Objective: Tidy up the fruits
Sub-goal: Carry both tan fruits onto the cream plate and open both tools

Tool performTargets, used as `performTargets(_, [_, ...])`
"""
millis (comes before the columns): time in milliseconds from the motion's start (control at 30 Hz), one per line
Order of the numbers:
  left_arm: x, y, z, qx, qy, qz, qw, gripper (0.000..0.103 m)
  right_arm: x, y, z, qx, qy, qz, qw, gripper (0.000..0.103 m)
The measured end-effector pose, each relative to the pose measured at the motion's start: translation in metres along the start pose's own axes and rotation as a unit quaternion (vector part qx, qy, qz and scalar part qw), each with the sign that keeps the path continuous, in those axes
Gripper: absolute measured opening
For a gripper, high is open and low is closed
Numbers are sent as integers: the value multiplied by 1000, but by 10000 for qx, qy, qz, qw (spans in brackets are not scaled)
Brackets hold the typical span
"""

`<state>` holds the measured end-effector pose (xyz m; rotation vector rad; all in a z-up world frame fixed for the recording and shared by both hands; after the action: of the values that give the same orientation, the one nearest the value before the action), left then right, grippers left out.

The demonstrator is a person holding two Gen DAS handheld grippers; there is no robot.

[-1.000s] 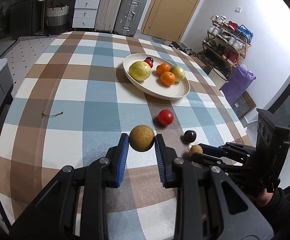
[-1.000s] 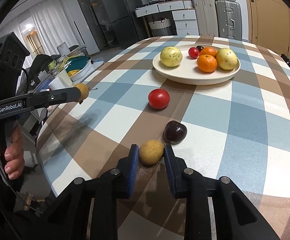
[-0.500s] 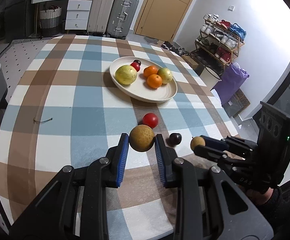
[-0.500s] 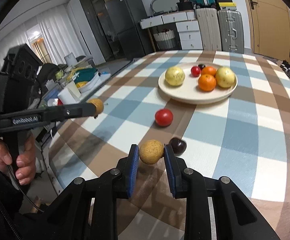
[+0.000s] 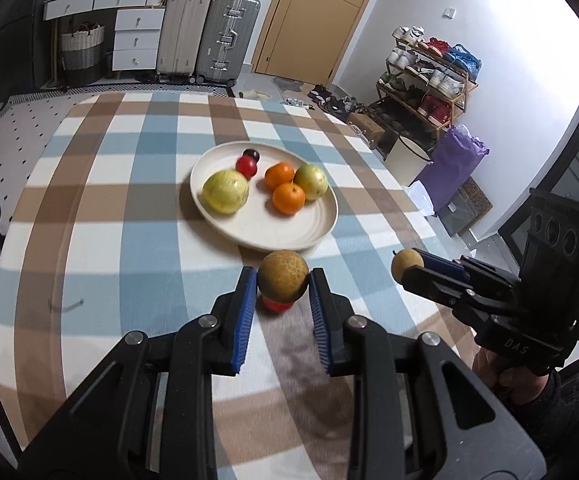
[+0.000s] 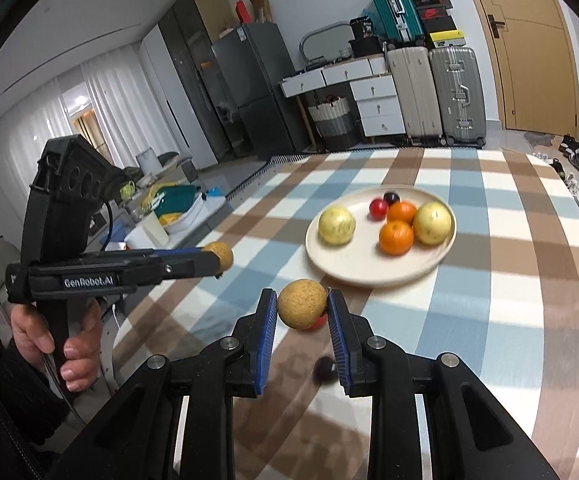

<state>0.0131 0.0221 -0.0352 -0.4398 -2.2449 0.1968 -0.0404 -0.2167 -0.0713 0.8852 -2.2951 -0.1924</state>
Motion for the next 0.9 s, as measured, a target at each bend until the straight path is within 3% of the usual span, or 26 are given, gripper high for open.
performTargets(300, [-22,-9,-47,-176,72,-13,9998,24,-19,-15,-45,-6,-170,-138,9998,26])
performTargets(900, [-79,8,-141,-308,144,-46,9994,24,-70,-49,-119,-154,-223,-161,9995,26])
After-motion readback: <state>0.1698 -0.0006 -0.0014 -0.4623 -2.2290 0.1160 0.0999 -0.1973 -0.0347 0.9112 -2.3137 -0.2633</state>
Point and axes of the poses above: each gripper's, at about its wrist camera, not at the fingertips, and x roughly against the way its jaws point, y to its left, z to its underside, the point moved 1 cm from there along -x, roughly the way its jaws point, and after that the axes turned 4 degrees about -z, right-handed, at the moved point
